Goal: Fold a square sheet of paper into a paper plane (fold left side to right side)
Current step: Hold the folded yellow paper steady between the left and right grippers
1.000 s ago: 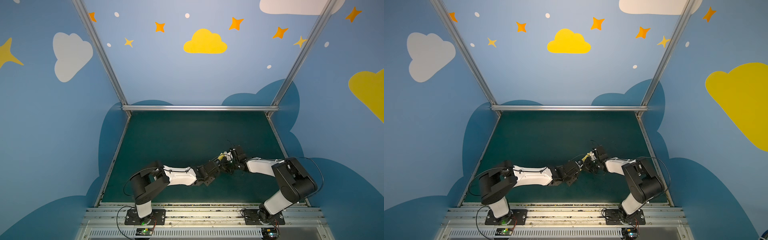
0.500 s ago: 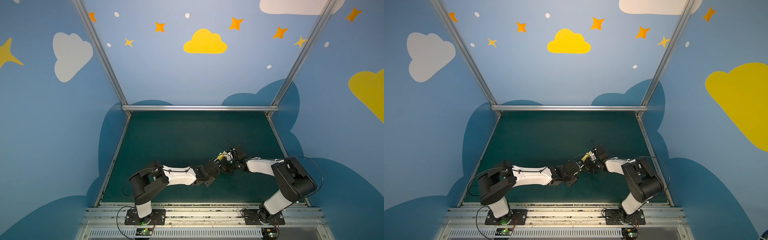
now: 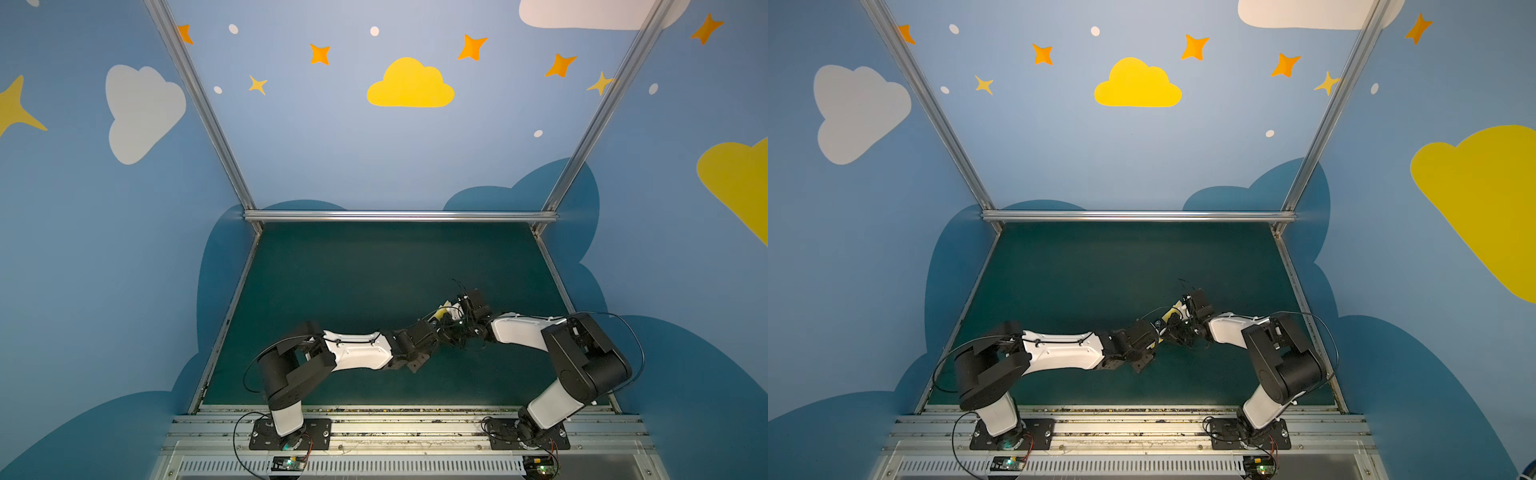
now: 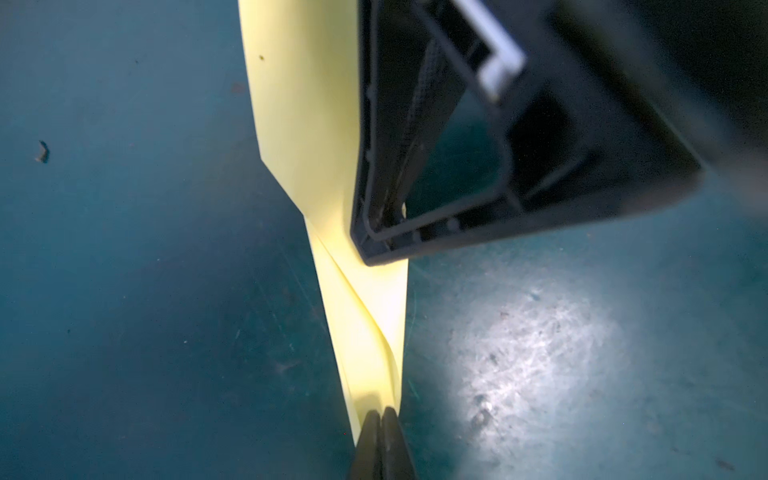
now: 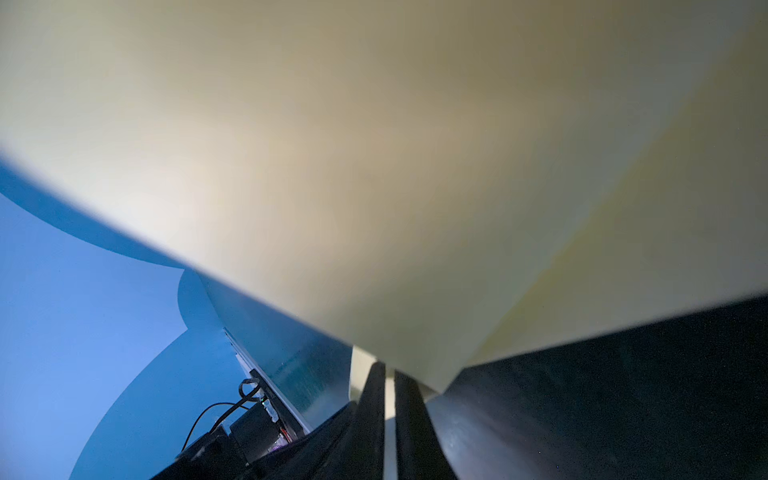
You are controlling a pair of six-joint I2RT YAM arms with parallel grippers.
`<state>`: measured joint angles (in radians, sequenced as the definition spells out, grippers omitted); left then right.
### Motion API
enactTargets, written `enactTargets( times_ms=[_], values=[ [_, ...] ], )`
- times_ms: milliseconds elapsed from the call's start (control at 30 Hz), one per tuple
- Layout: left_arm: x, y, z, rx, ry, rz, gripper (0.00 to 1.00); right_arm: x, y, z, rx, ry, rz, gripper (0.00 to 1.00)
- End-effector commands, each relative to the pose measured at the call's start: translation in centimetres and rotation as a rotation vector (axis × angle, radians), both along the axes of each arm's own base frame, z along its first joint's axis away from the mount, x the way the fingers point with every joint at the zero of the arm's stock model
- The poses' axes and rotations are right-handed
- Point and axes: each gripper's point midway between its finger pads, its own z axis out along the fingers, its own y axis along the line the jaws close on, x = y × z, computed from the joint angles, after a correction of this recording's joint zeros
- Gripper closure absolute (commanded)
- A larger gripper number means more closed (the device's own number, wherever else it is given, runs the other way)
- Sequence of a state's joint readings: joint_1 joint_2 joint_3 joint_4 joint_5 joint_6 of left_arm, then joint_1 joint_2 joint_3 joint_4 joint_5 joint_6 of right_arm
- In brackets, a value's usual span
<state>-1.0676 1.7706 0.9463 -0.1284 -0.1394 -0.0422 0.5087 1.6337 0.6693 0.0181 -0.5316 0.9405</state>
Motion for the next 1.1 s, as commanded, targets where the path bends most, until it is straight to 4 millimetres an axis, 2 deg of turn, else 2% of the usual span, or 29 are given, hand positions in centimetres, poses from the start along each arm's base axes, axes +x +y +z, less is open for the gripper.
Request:
enactTargets(
  times_ms=[0,133,267,400,733,1067],
  values=[
    [-1.9,-1.6,0.7,-0.031,0.037,-0.104,0.94,1.1,2.2,1.6,0.056,-0.054,0.034,0.90],
    [-1.7,-1.5,1.3,-0.051,0.026,-0.093,0.88,1.2,2.1,1.3,0.051,-0.052,0.031,0.91],
    [-1.7,-1.3,1.6,-0.052,0.013,-0.087,0.67,1.2,1.9,1.2,0.047,-0.050,0.027,0.91],
    [-1.7,-1.2,1.5,-0.047,0.010,-0.091,0.57,1.2,1.9,1.2,0.046,-0.049,0.026,0.91],
    [-1.1,-1.5,0.0,-0.006,-0.009,-0.103,0.52,1.3,1.9,1.2,0.047,-0.048,0.025,0.92],
    [-1.2,-1.4,-1.1,0.019,0.004,-0.115,0.60,1.2,1.8,1.3,0.048,-0.048,0.026,0.91]
  ],
)
